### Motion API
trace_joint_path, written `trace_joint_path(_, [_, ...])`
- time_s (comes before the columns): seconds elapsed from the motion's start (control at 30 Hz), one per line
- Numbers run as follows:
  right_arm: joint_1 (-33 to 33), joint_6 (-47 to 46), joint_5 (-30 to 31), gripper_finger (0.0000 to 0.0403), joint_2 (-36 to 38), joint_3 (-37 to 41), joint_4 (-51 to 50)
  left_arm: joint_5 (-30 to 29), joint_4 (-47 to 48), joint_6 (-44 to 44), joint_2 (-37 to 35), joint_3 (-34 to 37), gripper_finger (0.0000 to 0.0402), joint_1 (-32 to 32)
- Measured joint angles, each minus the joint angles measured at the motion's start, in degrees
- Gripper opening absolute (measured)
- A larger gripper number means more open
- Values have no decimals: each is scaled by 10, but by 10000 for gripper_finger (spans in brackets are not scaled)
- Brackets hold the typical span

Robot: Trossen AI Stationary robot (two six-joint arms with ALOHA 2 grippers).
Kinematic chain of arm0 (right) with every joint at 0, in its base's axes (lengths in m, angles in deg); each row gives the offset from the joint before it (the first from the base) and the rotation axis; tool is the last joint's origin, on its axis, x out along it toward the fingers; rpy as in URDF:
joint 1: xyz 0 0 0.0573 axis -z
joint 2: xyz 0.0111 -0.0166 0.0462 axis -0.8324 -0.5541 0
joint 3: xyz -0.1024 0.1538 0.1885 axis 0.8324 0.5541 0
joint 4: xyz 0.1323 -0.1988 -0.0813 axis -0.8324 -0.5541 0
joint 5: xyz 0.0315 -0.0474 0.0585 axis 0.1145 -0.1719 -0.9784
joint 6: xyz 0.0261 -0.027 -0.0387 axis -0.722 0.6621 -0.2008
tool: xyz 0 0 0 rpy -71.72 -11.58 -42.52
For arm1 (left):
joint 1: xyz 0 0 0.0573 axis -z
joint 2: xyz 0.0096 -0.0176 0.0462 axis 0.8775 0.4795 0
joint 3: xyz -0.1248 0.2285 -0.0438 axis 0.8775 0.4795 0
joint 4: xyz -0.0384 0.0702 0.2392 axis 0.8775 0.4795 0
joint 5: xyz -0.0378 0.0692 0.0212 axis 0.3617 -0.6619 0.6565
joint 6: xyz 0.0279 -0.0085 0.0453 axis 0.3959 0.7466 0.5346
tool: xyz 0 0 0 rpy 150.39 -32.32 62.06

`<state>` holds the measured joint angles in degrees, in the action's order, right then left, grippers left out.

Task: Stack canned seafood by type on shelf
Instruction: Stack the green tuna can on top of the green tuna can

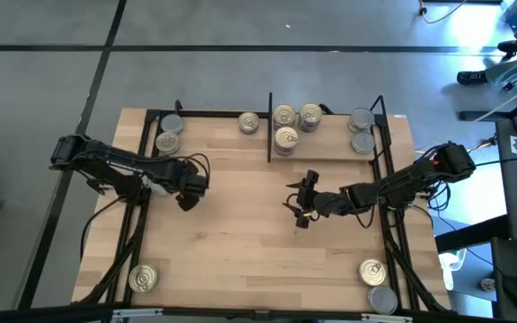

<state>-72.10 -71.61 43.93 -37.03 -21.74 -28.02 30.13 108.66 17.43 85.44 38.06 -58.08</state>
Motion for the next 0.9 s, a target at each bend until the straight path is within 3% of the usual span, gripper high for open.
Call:
trace_joint_path(0.5, [0,0,0,284,0,0,0,-11,42,59,107,34,164,-95])
trace_joint_path(0.9, [0,1,0,284,0,0,-4,14,-9,235,149,23,139,-87])
